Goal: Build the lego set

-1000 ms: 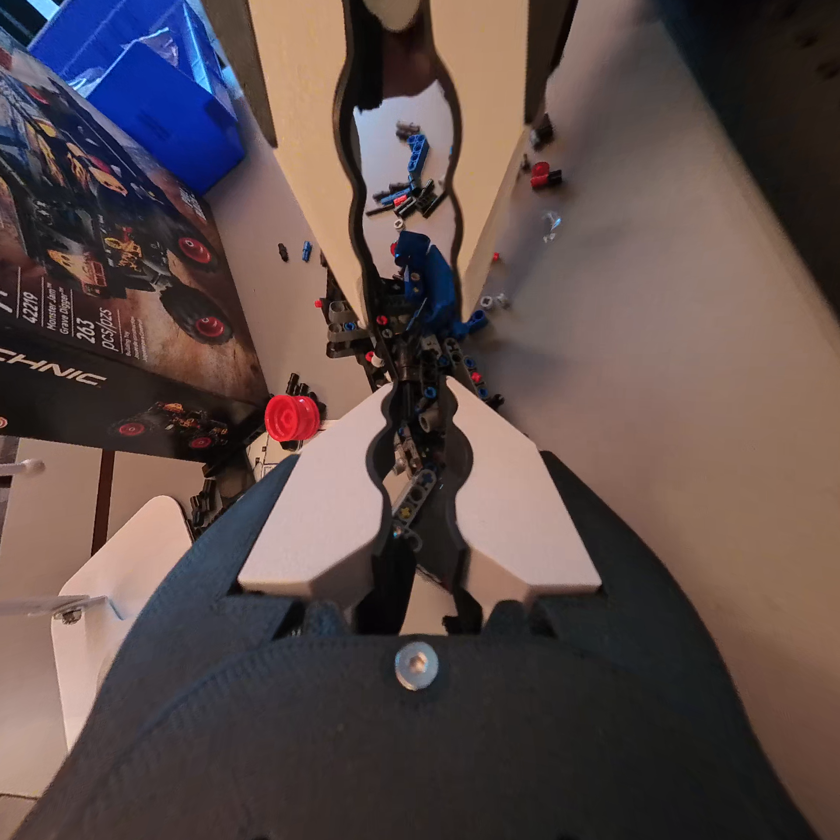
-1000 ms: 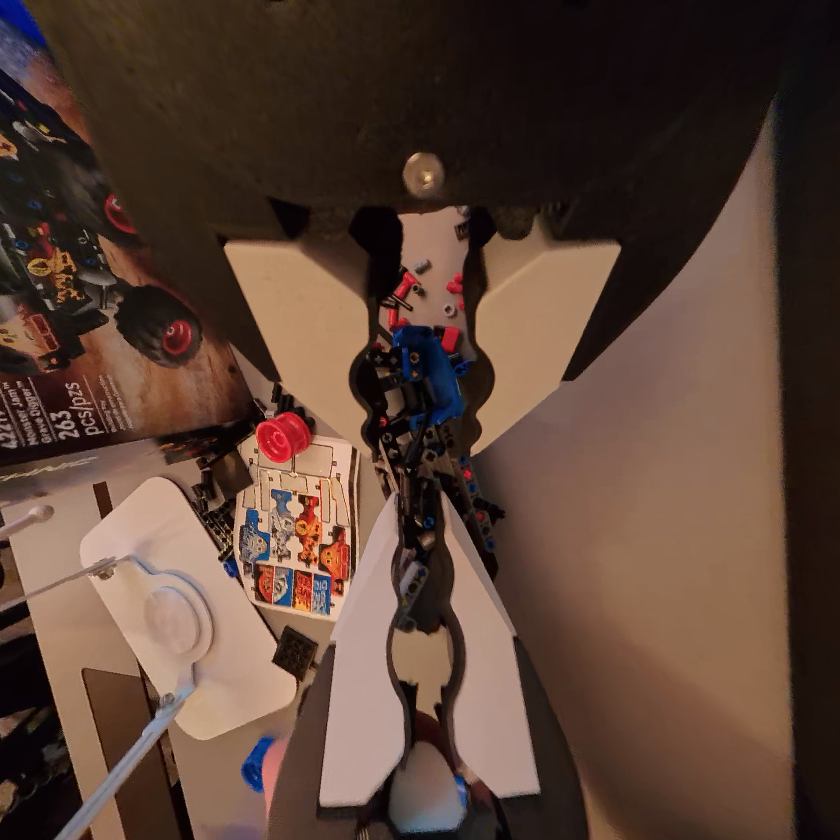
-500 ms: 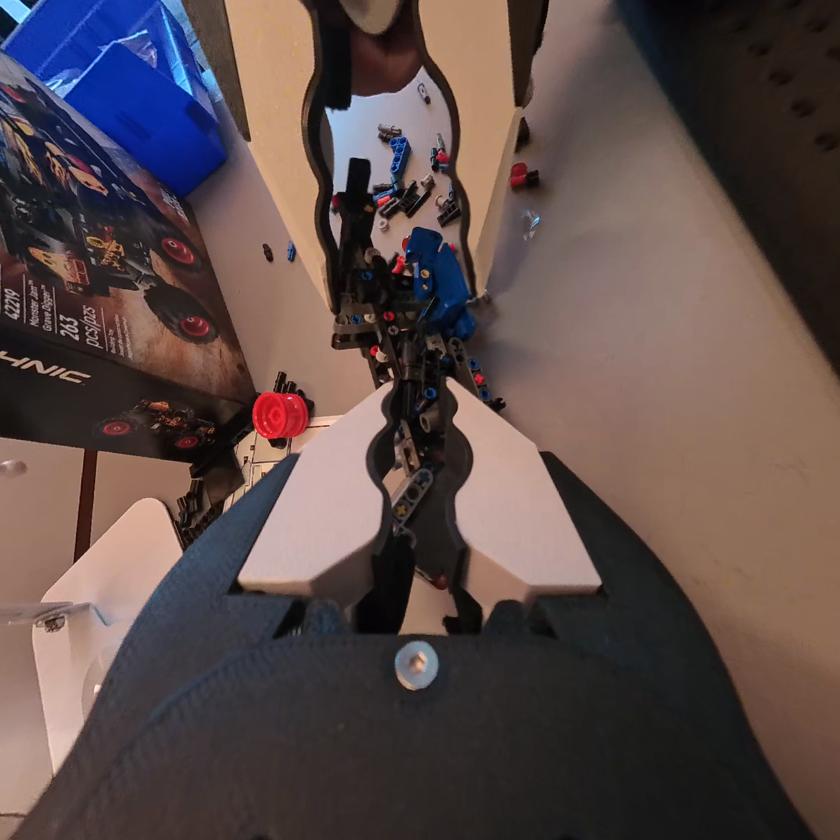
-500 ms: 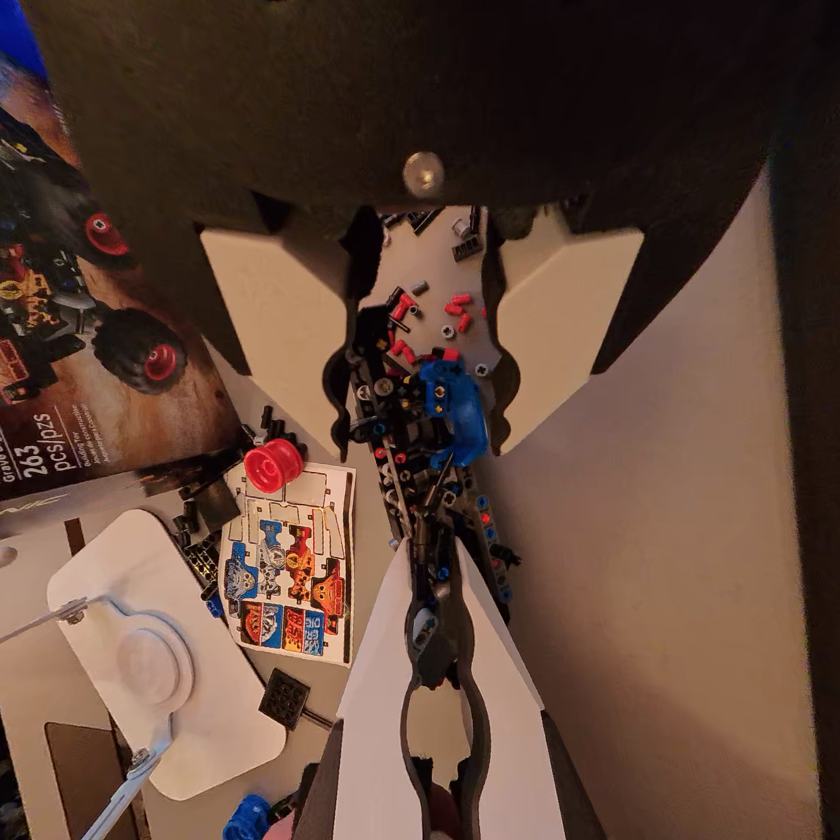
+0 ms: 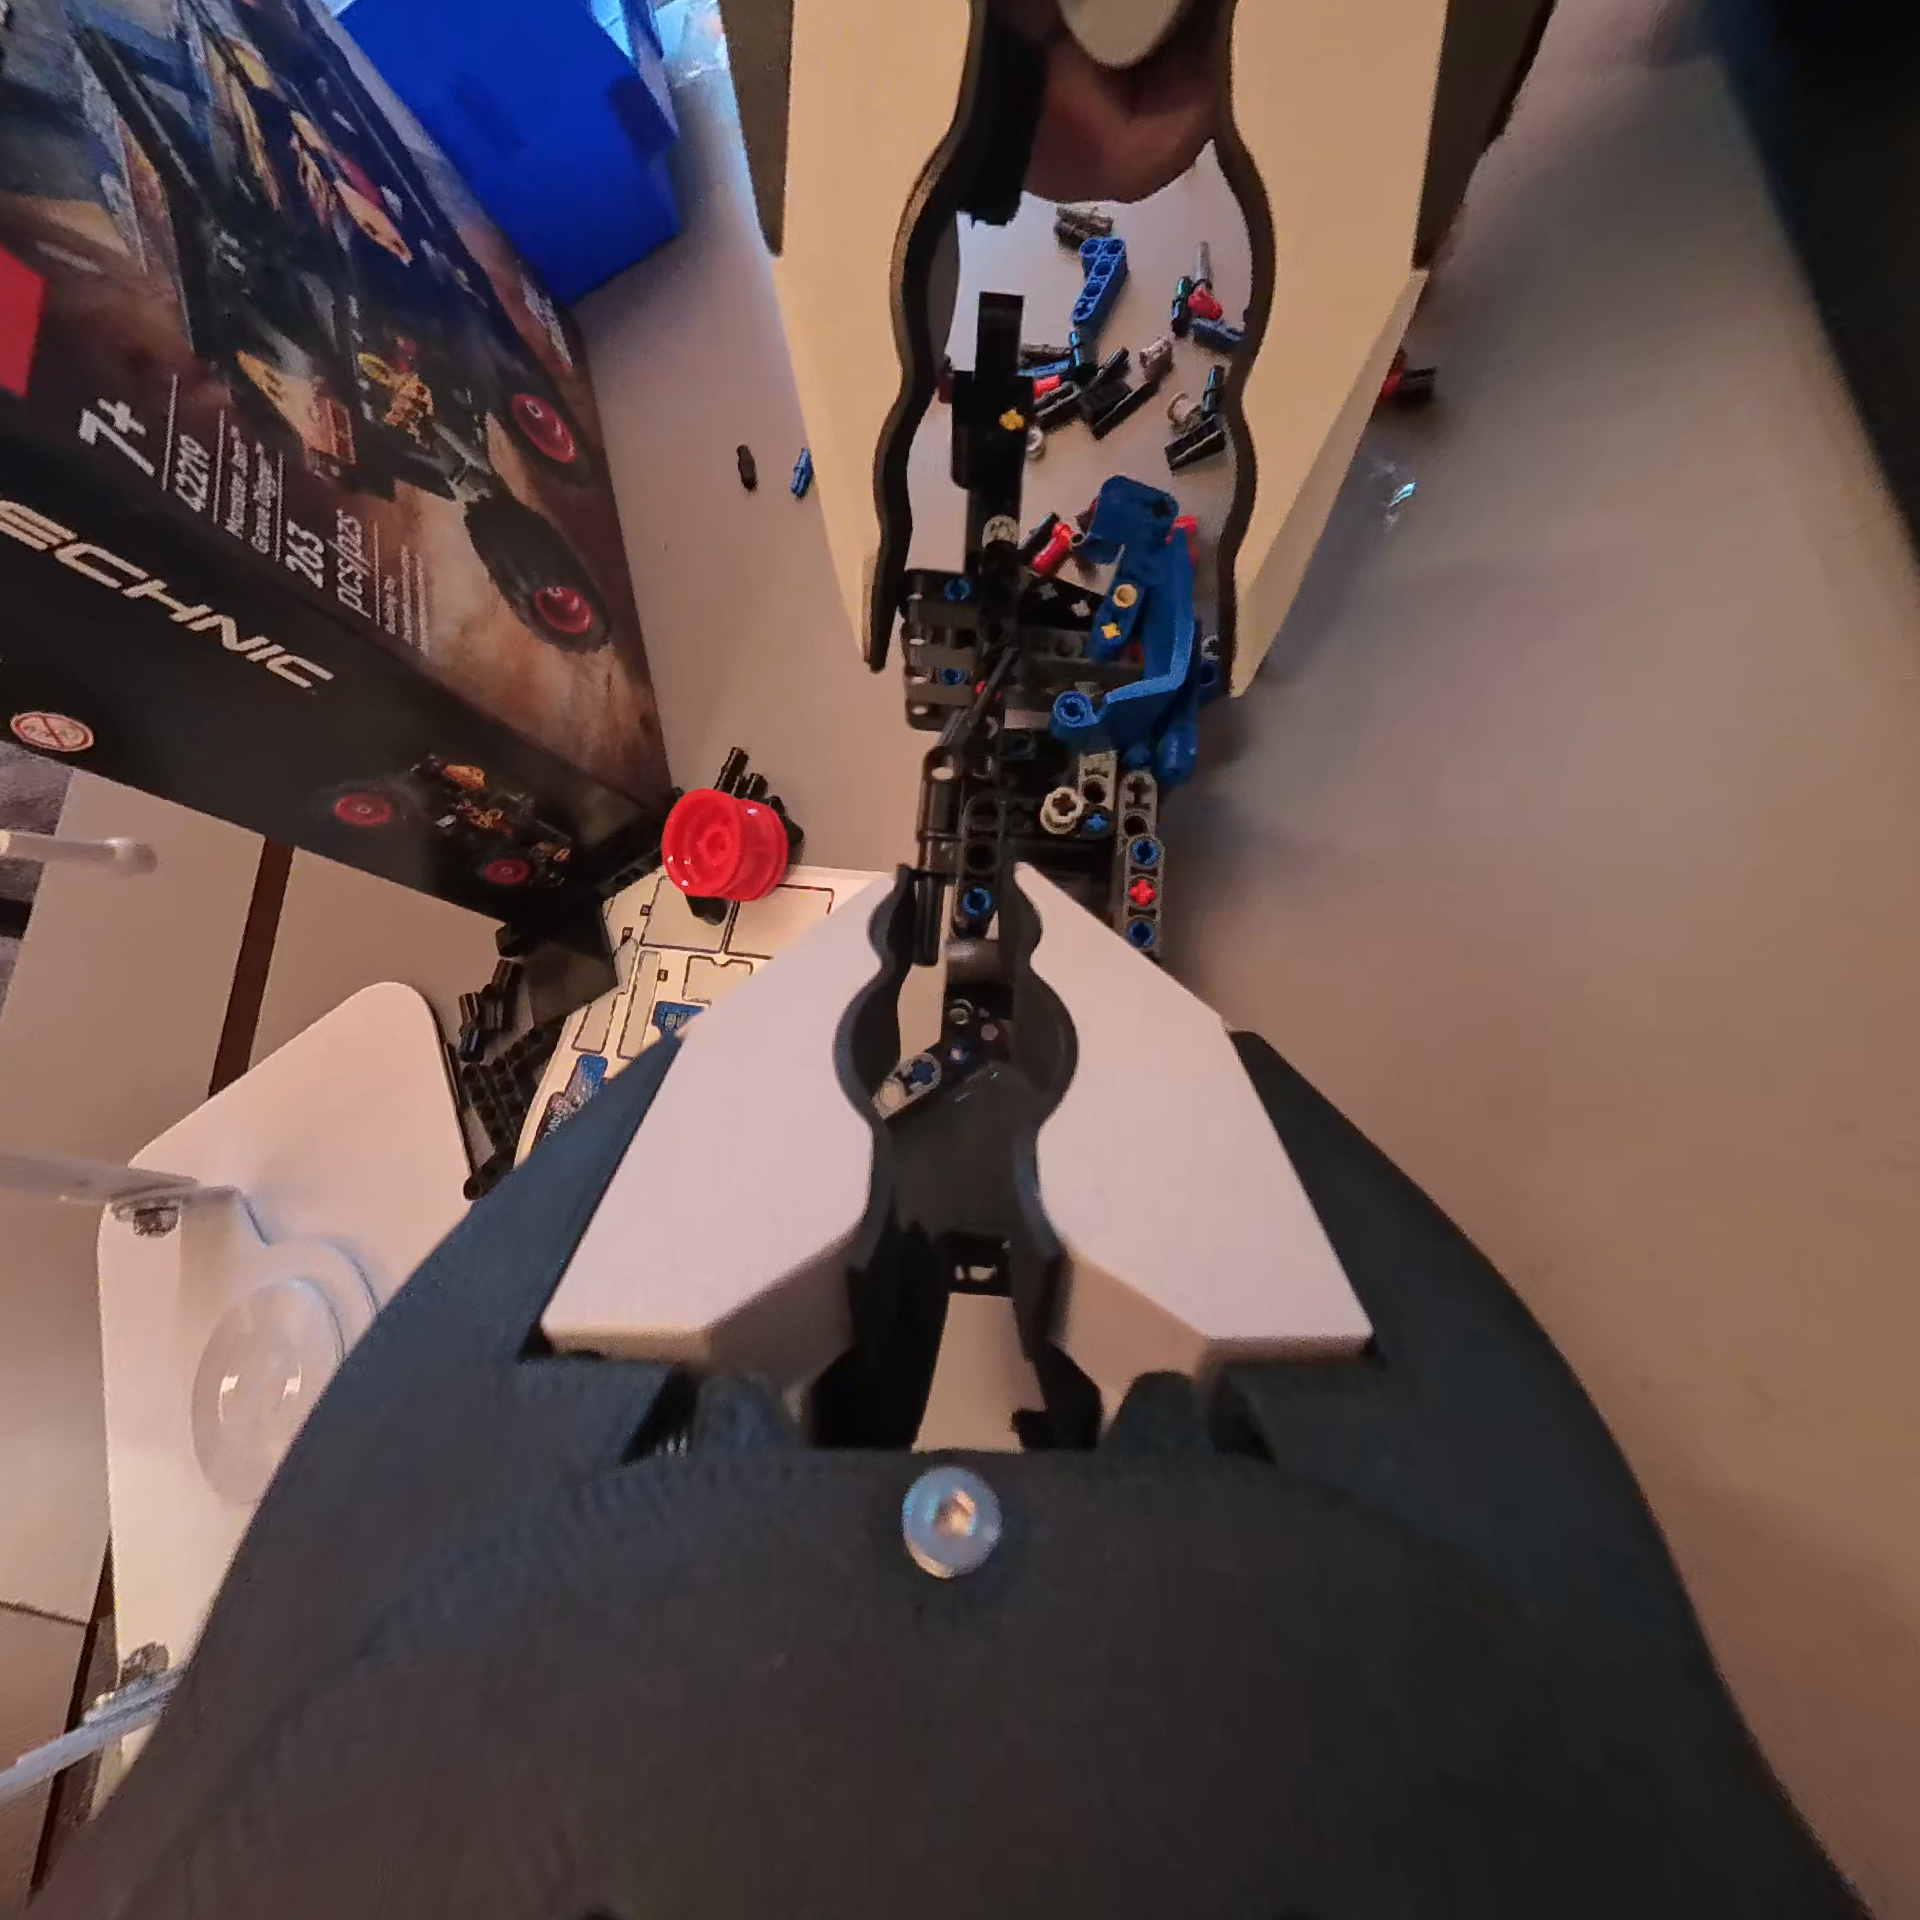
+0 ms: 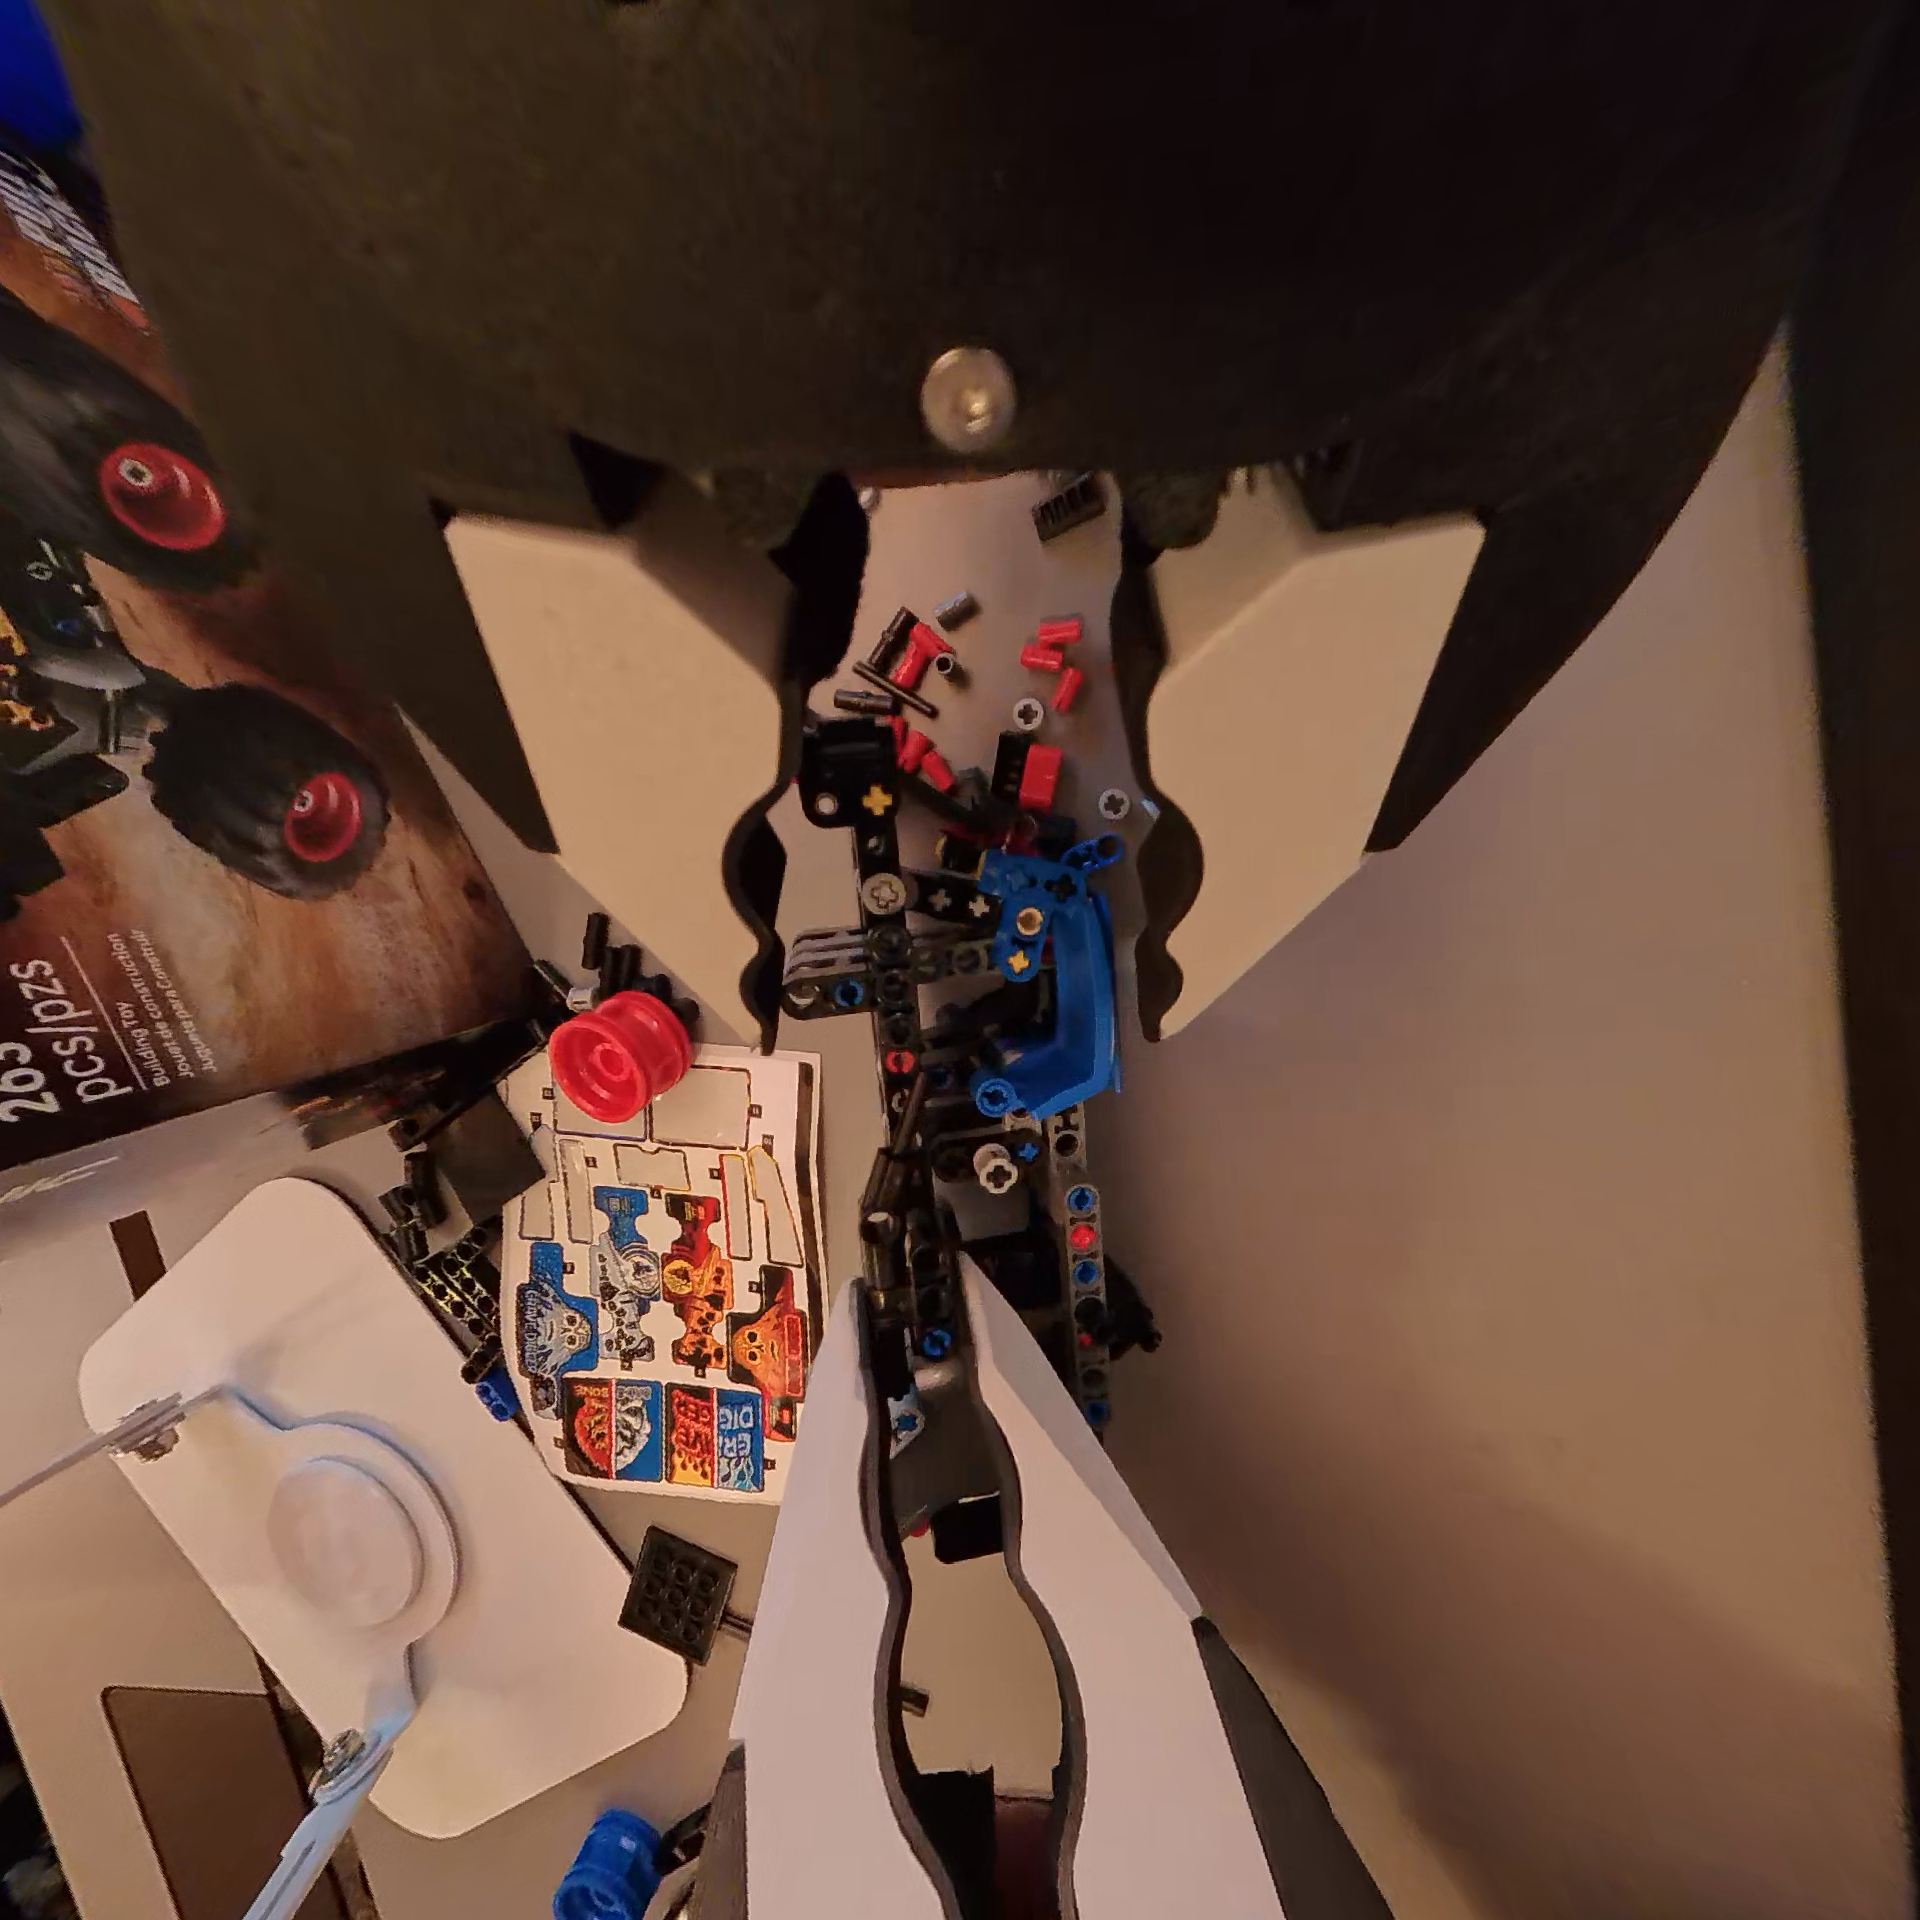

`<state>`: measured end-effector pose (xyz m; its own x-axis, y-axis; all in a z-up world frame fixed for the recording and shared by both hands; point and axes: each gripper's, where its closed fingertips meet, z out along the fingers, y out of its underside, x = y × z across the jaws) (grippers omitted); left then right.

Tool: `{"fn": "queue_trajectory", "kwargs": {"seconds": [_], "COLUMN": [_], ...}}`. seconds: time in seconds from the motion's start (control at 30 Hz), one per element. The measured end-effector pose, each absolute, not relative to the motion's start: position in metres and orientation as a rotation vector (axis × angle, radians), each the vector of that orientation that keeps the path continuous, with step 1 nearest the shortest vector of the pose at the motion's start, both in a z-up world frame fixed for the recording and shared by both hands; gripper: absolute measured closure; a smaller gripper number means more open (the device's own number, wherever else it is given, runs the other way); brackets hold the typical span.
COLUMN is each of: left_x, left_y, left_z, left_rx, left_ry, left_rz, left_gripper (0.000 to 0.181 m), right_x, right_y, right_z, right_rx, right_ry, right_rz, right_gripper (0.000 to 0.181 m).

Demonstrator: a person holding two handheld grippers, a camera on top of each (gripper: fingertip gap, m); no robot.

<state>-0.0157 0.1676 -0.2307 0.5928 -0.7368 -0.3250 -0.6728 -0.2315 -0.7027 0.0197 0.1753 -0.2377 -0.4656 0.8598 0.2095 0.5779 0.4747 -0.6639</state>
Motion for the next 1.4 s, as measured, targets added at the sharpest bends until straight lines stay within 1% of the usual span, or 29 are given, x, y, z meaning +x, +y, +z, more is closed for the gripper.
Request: {"fn": "queue_trajectory", "kwargs": {"seconds": [0.23, 0.63, 0.77, 1.07, 1.4], "left_x": [-0.0167, -0.0133, -0.0114, -0.0095, -0.0090], "left_y": [0.1689, 0.1660, 0.1652, 0.1675, 0.1681], "left_z": [-0.2318, -0.2336, -0.2344, -0.2348, -0.2348], "left_rx": [-1.956, -1.945, -1.943, -1.929, -1.930], "left_ry": [1.107, 1.141, 1.141, 1.137, 1.115], "left_rz": [-0.077, -0.037, -0.040, -0.014, 0.009], "left_gripper": [0.167, 0.166, 0.161, 0.167, 0.167], "right_x": [0.0196, 0.0207, 0.0210, 0.0211, 0.0216], "right_y": [0.1742, 0.1717, 0.1720, 0.1723, 0.1726], "right_z": [-0.2384, -0.2364, -0.2372, -0.2376, -0.2376], "right_rx": [-1.173, -1.130, -1.123, -1.115, -1.114], "right_ry": [-2.181, -2.172, -2.170, -2.166, -2.161], "right_rz": [0.723, 0.738, 0.737, 0.744, 0.758], "right_gripper": [0.112, 0.117, 0.117, 0.118, 0.119]}}
